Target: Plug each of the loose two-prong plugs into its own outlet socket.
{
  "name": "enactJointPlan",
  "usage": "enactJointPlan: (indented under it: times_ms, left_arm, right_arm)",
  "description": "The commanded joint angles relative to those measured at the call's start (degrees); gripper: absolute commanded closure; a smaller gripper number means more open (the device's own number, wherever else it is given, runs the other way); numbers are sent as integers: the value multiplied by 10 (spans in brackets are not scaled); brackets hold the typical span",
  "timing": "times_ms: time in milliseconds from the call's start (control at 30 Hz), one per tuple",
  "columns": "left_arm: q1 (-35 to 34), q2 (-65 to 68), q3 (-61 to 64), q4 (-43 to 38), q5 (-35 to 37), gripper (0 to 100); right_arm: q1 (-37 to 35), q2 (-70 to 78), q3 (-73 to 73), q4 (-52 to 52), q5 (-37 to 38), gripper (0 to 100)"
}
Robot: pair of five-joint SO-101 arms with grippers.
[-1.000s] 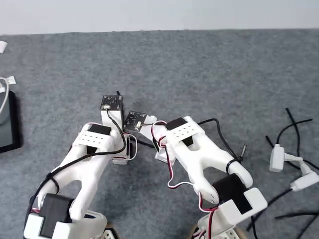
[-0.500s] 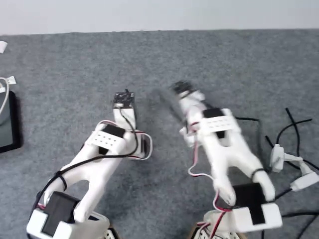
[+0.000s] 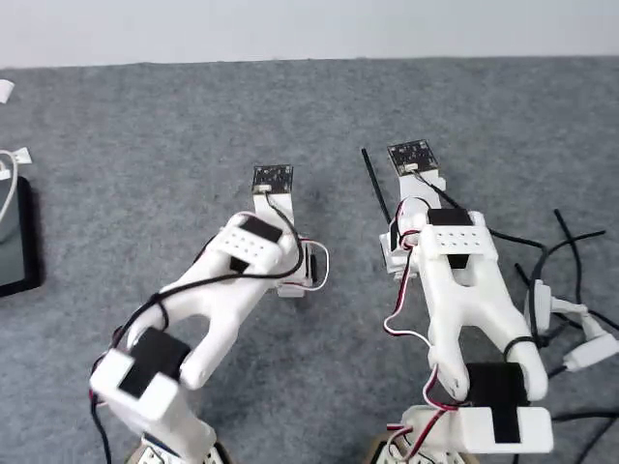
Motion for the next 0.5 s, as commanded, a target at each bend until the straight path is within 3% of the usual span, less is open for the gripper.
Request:
enactJointPlan:
  times_ms: [0, 467]
  left_arm:
    - [2, 15, -51, 38, -1, 731]
    - [12, -189, 66, 37, -143, 888]
  right_arm:
    - [6, -28, -18, -7, -8, 991]
    - [2, -28, -18, -8, -9, 991]
